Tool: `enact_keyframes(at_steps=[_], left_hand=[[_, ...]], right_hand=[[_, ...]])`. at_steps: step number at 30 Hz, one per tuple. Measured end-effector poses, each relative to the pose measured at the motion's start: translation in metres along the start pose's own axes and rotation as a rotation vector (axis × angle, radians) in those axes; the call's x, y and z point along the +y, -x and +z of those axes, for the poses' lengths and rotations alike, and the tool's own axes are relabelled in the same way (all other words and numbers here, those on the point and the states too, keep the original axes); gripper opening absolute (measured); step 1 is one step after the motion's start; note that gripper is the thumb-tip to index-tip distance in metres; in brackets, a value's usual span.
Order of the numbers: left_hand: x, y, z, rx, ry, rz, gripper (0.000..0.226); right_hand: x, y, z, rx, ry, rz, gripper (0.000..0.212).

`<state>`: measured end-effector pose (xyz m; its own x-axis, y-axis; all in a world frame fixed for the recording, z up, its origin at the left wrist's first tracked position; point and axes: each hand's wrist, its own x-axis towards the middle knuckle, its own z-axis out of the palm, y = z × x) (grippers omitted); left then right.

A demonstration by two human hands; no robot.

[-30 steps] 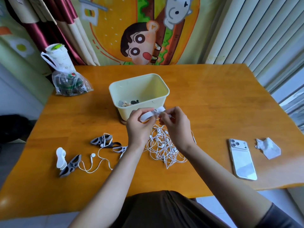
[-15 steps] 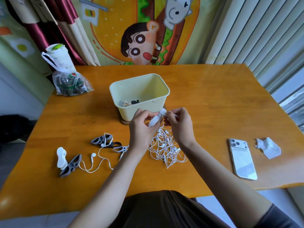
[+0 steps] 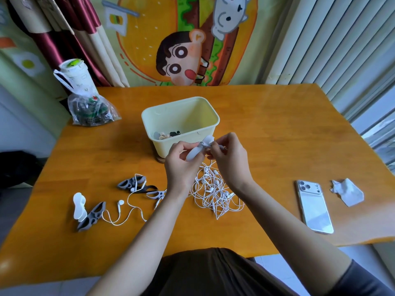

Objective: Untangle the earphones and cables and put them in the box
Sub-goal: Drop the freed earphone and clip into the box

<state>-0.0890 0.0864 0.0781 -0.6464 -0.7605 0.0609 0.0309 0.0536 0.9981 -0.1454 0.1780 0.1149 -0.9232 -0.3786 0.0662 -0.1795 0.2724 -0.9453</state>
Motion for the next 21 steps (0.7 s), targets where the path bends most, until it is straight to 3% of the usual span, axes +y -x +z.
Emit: enact_keyframes(at_steps=[4,8,16,21], left_hand=[[-0.003,0.000,-0.005,0.034,-0.119,0.080,0.017],[-0.005,0.001,-0.006,0.054,-0.157,0.125,0.018],[-0.006,-0.001,-0.005,0.020,-0.214,0.283,0.017],[-0.010,-0.001,-0.003,-0.011,-0.262,0.369,0.016]], right_hand=[[0.008,0.001,0.001,-0.071,0.274,-0.109,0.010],[0.012,0.004,0.002,-0.005,0.446,-0.324,0.009],[0.011,0.003,0.004,-0.088,0.259,-0.230,0.008],[0.007,0.002,0.002,-0.102,0.220,-0.187,0.026]])
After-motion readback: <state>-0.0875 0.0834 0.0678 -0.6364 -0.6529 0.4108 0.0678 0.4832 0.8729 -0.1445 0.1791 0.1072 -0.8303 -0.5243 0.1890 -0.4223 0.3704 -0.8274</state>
